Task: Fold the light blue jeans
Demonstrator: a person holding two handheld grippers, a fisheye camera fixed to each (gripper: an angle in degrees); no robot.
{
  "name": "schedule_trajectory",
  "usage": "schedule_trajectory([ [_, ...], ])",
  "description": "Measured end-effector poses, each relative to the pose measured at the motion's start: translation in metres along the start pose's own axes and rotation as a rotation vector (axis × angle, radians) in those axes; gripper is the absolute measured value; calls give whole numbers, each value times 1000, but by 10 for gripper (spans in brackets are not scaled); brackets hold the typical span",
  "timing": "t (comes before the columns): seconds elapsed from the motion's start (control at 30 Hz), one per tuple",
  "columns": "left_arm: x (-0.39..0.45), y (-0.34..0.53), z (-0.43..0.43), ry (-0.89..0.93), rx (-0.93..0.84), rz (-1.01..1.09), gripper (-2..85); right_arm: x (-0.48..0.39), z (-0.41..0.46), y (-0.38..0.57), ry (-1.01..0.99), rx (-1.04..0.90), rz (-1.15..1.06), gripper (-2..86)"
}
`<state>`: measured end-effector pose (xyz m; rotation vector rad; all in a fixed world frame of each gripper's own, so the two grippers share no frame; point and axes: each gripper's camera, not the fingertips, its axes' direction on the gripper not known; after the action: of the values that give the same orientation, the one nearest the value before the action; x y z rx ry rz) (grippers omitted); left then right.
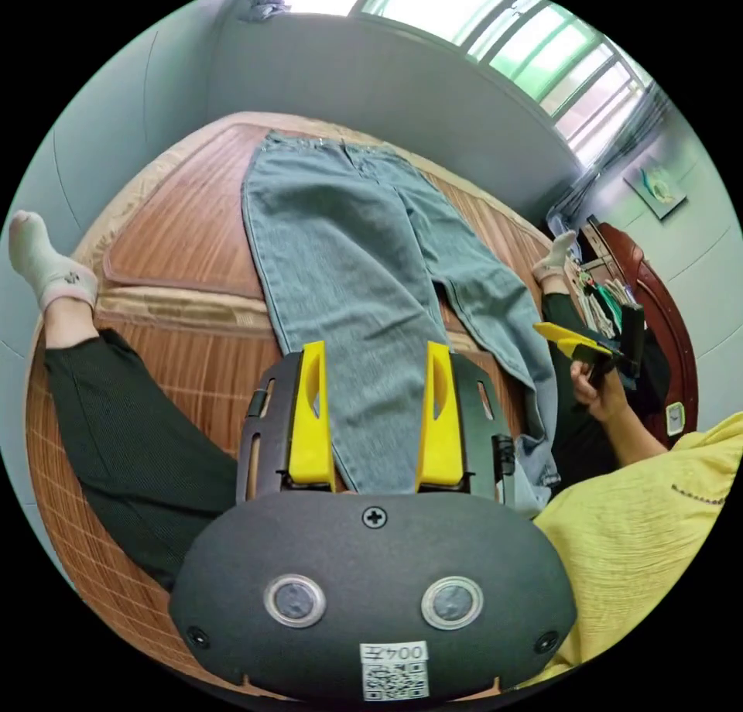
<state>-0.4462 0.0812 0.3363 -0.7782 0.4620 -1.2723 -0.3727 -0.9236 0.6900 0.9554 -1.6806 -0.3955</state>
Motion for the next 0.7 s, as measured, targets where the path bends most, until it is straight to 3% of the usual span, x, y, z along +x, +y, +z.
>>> schedule_trajectory([
  [0.2,74,28,26,-41,-93,148,173,-42,13,55,113,-50,19,190],
  [0.37,130,40,69,-14,-342,363,189,-52,11,36,171,-82,112,211],
  [0.5,144,51,98,-70,-439,436,181,-55,11,32,205,-70,180,226],
  [0.7,126,47,155,-51,-538,293,42,-51,10,12,186,-40,303,241],
])
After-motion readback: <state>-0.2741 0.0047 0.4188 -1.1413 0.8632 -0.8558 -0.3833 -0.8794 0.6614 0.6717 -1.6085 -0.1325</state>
